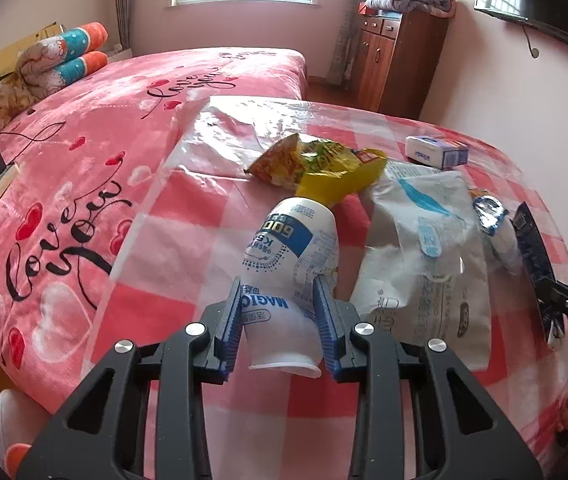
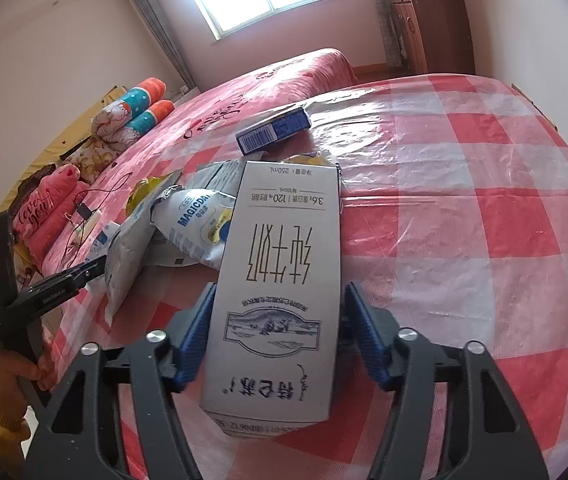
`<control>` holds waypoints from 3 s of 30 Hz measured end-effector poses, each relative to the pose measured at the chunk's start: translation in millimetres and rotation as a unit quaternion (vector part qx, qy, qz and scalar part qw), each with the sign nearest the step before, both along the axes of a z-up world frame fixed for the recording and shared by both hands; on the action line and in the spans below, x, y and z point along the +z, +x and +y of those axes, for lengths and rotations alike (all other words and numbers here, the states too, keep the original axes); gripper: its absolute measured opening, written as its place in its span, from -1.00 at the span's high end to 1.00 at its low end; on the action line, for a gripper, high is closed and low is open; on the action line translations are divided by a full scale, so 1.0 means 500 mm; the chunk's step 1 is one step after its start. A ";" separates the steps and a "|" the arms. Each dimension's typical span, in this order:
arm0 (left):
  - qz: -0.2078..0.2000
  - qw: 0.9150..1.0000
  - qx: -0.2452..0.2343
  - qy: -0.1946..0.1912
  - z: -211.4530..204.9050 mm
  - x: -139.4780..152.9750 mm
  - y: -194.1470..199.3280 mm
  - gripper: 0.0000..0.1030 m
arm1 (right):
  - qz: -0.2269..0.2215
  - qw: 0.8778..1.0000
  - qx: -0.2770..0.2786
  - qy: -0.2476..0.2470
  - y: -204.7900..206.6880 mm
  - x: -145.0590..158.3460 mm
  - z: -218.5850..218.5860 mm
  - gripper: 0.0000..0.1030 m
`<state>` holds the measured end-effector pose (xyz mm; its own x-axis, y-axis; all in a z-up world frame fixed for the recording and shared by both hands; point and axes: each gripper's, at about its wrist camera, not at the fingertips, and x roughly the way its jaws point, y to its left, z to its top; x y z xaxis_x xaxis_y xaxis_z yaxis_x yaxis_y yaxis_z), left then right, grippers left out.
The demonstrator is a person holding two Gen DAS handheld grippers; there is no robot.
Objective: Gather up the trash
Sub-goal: 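Grasp the white MAGICOOL bottle with the left tool while the right grasps a white milk carton, then lift the bottle and the carton off the sheet with both tools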
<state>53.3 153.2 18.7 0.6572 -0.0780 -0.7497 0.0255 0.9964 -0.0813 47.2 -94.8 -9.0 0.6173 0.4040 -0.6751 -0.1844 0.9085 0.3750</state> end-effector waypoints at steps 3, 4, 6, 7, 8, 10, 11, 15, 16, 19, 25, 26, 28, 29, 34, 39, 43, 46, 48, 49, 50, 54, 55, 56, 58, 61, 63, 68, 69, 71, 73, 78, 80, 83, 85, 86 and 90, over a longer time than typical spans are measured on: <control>-0.004 1.000 0.001 -0.007 -0.003 0.003 -0.014 0.37 | -0.006 1.000 0.005 0.000 -0.007 0.003 -0.002 -0.23; -0.005 1.000 0.000 -0.011 -0.005 0.004 -0.020 0.40 | -0.009 1.000 0.007 0.001 -0.011 0.004 -0.002 -0.23; -0.006 1.000 -0.002 -0.019 -0.008 0.007 -0.032 0.42 | -0.013 1.000 0.011 0.002 -0.015 0.006 -0.002 -0.23; -0.006 1.000 -0.001 -0.020 -0.009 0.008 -0.036 0.44 | -0.015 1.000 0.013 0.002 -0.018 0.007 -0.002 -0.23; -0.007 1.000 -0.001 -0.022 -0.010 0.008 -0.041 0.45 | -0.017 1.000 0.015 0.003 -0.022 0.009 -0.002 -0.23; -0.006 1.000 -0.001 -0.031 -0.010 0.011 -0.055 0.47 | -0.021 1.000 0.017 0.005 -0.028 0.011 -0.005 -0.23; -0.005 0.999 -0.001 -0.035 -0.010 0.012 -0.063 0.48 | -0.022 1.000 0.018 0.006 -0.031 0.011 -0.006 -0.23; -0.003 0.999 -0.005 -0.038 -0.012 0.015 -0.095 0.50 | -0.025 0.999 0.022 0.007 -0.043 0.013 -0.006 -0.22; 0.000 0.999 -0.007 -0.041 -0.012 0.016 -0.104 0.50 | -0.026 0.999 0.024 0.007 -0.048 0.013 -0.006 -0.23; 0.012 0.999 -0.025 -0.044 -0.019 0.022 -0.139 0.51 | -0.026 0.999 0.027 0.006 -0.058 0.014 -0.006 -0.23; 0.041 0.997 -0.068 -0.014 -0.038 0.021 -0.203 0.23 | -0.024 0.999 0.028 0.009 -0.081 0.014 -0.012 -0.22; 0.037 0.997 -0.075 0.007 -0.045 0.022 -0.213 0.01 | -0.024 0.999 0.028 0.011 -0.085 0.014 -0.014 -0.22; 0.028 0.996 -0.079 0.035 -0.053 0.023 -0.224 -0.24 | -0.024 0.999 0.027 0.013 -0.092 0.014 -0.018 -0.22; 0.021 0.995 -0.081 0.051 -0.059 0.023 -0.227 -0.27 | -0.025 0.999 0.026 0.013 -0.096 0.014 -0.020 -0.22; 0.009 0.989 -0.094 0.113 -0.083 0.011 -0.209 -0.45 | -0.029 0.999 0.026 0.010 -0.107 0.016 -0.023 -0.22; 0.029 0.991 -0.074 0.105 -0.072 -0.010 -0.173 -0.45 | -0.032 0.999 0.027 0.011 -0.118 0.018 -0.028 -0.22; 0.033 0.993 -0.063 0.094 -0.066 -0.019 -0.168 -0.44 | -0.032 0.999 0.027 0.013 -0.118 0.019 -0.032 -0.22; 0.033 0.995 -0.058 0.079 -0.064 -0.023 -0.168 -0.34 | -0.033 0.999 0.026 0.012 -0.116 0.019 -0.033 -0.22; 0.034 0.996 -0.058 0.066 -0.062 -0.022 -0.169 -0.21 | -0.034 0.999 0.025 0.011 -0.117 0.019 -0.033 -0.22; 0.033 0.996 -0.054 0.067 -0.063 -0.023 -0.169 -0.21 | -0.034 0.999 0.024 0.010 -0.118 0.018 -0.033 -0.22; 0.032 0.996 -0.053 0.067 -0.064 -0.023 -0.170 -0.21 | -0.035 0.999 0.022 0.010 -0.119 0.018 -0.035 -0.22; 0.030 0.997 -0.042 0.061 -0.058 -0.023 -0.177 -0.21 | -0.036 0.999 0.013 0.011 -0.127 0.019 -0.038 -0.22; 0.029 0.997 -0.040 0.060 -0.056 -0.022 -0.180 -0.21 | -0.037 0.999 0.011 0.012 -0.129 0.019 -0.039 -0.22; 0.028 0.997 -0.038 0.059 -0.054 -0.021 -0.183 -0.21 | -0.037 0.999 0.009 0.013 -0.131 0.020 -0.039 -0.22; 0.025 0.998 -0.034 0.055 -0.048 -0.015 -0.194 -0.21 | -0.036 0.999 0.008 0.015 -0.133 0.019 -0.038 -0.22; 0.016 0.998 -0.031 0.047 -0.037 -0.002 -0.211 -0.21 | -0.033 0.999 0.010 0.020 -0.139 0.017 -0.035 -0.22; 0.011 0.999 -0.029 0.041 -0.029 0.007 -0.226 -0.21 | -0.032 0.999 0.014 0.026 -0.143 0.019 -0.031 -0.22; 0.005 0.999 -0.032 0.027 -0.014 0.016 -0.257 -0.21 | -0.031 0.999 0.028 0.032 -0.161 0.019 -0.007 -0.22; 0.005 0.999 -0.033 0.024 -0.012 0.017 -0.264 -0.21 | -0.033 0.998 0.032 0.034 -0.167 0.020 0.000 -0.22; 0.005 0.999 -0.035 0.020 -0.008 0.017 -0.277 -0.21 | -0.036 0.998 0.040 0.038 -0.175 0.023 0.016 -0.22; 0.005 0.999 -0.037 0.014 -0.001 0.017 -0.291 -0.21 | -0.036 0.997 0.050 0.041 -0.184 0.025 0.032 -0.22; 0.008 0.999 -0.041 0.004 0.016 0.012 -0.320 -0.21 | -0.032 0.996 0.070 0.045 -0.206 0.026 0.075 -0.22; 0.006 0.999 -0.042 -0.001 0.025 0.013 -0.331 -0.21 | -0.029 0.995 0.079 0.050 -0.214 0.026 0.091 -0.22; 0.004 0.999 -0.041 -0.008 0.037 0.014 -0.346 -0.21 | -0.026 0.994 0.089 0.052 -0.225 0.027 0.111 -0.22; 0.003 0.999 -0.041 -0.012 0.046 0.015 -0.354 -0.21 | -0.024 0.994 0.093 0.050 -0.228 0.029 0.124 -0.22; 0.002 0.999 -0.040 -0.014 0.050 0.015 -0.358 -0.21 | -0.022 0.994 0.095 0.049 -0.231 0.029 0.131 -0.22; -0.001 0.999 -0.037 -0.019 0.068 0.013 -0.374 -0.21 | -0.017 0.993 0.105 0.050 -0.238 0.030 0.153 -0.22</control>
